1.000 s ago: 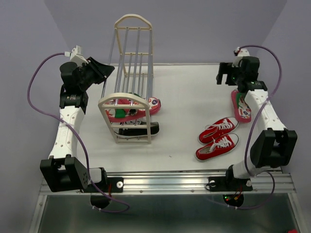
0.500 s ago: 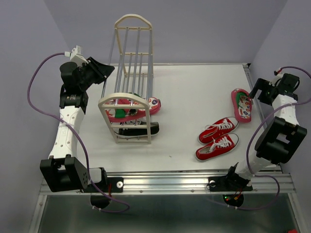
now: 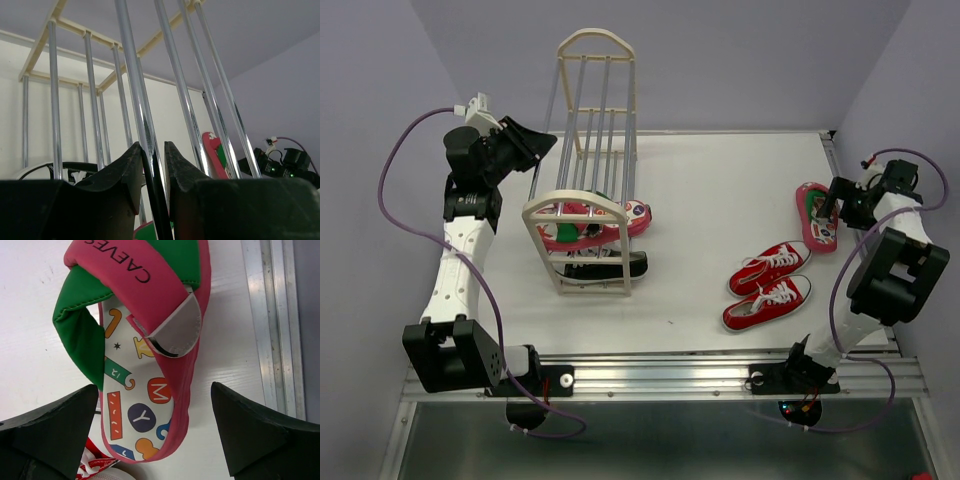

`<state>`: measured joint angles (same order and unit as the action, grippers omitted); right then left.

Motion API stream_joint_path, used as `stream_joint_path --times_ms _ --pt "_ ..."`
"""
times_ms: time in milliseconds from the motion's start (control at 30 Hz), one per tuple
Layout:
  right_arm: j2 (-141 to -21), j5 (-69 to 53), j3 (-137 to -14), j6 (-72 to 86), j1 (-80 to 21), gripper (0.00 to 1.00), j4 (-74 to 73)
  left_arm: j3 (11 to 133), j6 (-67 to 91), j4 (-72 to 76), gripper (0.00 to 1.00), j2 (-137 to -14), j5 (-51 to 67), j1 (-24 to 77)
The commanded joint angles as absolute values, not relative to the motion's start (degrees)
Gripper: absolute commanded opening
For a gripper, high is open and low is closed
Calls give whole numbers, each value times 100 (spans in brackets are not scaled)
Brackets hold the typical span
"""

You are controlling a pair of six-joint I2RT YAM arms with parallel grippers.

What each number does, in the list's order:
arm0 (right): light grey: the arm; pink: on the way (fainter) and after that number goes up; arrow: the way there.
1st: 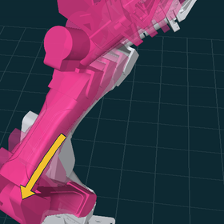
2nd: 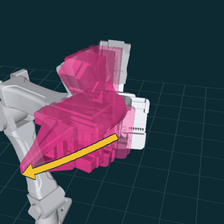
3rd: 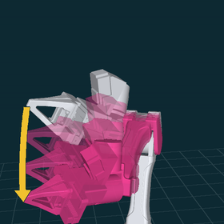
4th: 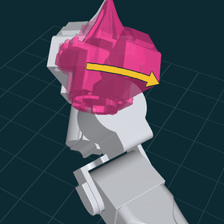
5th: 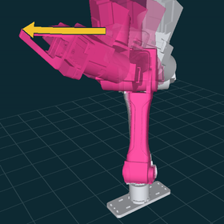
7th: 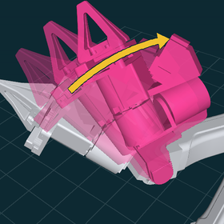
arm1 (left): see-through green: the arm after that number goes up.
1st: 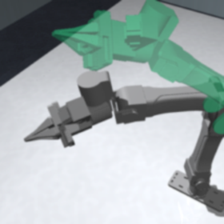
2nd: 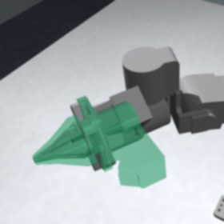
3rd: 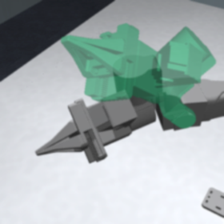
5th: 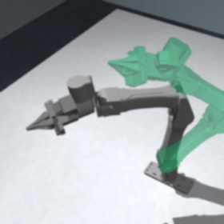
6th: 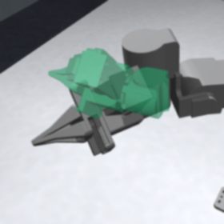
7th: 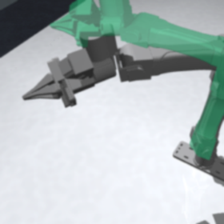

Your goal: Place and organize the shoes onto the shoe shelf

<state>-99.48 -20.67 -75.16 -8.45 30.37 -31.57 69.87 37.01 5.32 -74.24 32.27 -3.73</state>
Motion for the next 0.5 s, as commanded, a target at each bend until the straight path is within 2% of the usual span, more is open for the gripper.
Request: stream_joint_path --times_ms 0,467 --pt "-9747 -1951 -7436 -1063 2673 100 -3156 6873 3041 589 22 -7690 3498 -290" --pt "-9967 -1151 -7357 -923 2514 100 -3208 6943 2988 589 22 -7734 3603 -290"
